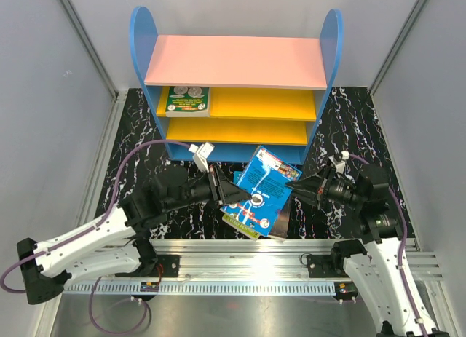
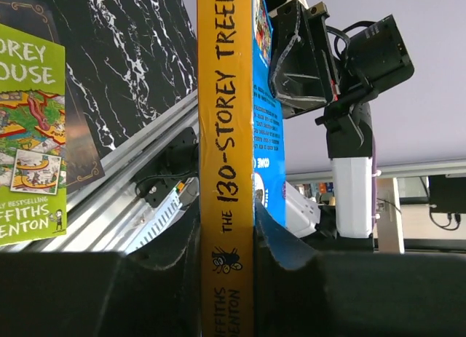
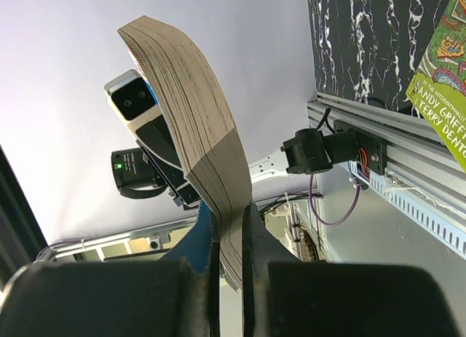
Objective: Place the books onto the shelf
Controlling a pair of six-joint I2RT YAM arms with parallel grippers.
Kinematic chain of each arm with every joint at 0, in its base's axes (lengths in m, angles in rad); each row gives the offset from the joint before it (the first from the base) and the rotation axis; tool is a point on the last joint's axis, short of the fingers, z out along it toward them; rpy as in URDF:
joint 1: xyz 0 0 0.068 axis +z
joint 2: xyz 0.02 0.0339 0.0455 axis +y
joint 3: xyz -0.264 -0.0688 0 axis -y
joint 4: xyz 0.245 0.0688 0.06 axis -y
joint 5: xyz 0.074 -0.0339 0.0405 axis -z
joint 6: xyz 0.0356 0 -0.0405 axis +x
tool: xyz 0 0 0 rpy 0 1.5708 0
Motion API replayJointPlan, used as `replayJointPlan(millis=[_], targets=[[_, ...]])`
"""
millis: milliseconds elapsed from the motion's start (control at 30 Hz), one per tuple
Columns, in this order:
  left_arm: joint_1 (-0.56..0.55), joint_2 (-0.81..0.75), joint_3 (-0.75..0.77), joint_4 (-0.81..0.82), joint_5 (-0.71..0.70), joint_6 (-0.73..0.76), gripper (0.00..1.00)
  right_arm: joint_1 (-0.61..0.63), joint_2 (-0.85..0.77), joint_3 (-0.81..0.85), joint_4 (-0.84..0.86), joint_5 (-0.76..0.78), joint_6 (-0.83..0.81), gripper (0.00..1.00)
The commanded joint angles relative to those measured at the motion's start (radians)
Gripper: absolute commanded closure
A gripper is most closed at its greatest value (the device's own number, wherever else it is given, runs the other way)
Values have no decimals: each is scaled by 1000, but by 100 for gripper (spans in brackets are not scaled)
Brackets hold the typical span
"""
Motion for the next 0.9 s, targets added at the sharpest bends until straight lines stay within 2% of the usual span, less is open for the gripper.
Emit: replayJointPlan(millis=[0,100,133,200,233,267,300,500,667,767,867], targets=[[3,-22,51,-32,1,30,100,4,-2,13,67,-30,66,100],[3,-60,66,-102,-50,47,100,4,14,31,56,-27,50,99],[4,-73,79,-172,-97,57,100,4,27,51,50,-27,36,91],[20,-109,100,-249,-150,90,100,4,49,102,-7,-23,1,62],[30,-119,123,-308,-182,99,100,4,55,120,-50,-15,-37,14],[53,-128,132,-329,-191,116,100,4,61,137,-59,-12,-49,3],[66,-134,142,-342,-190,120,100,4,73,166,-61,-11,-60,0],[106,-129,154,-290,-216,88,100,4,97,232,-35,11,-62,0],[115,-70,188,-182,-228,33,100,17,98,249,-120,71,-121,0],[118,-15,232,-156,-211,27,100,64,123,277,-186,141,-181,0],[121,33,293,-112,-199,13,100,162,187,314,-232,250,-237,0]])
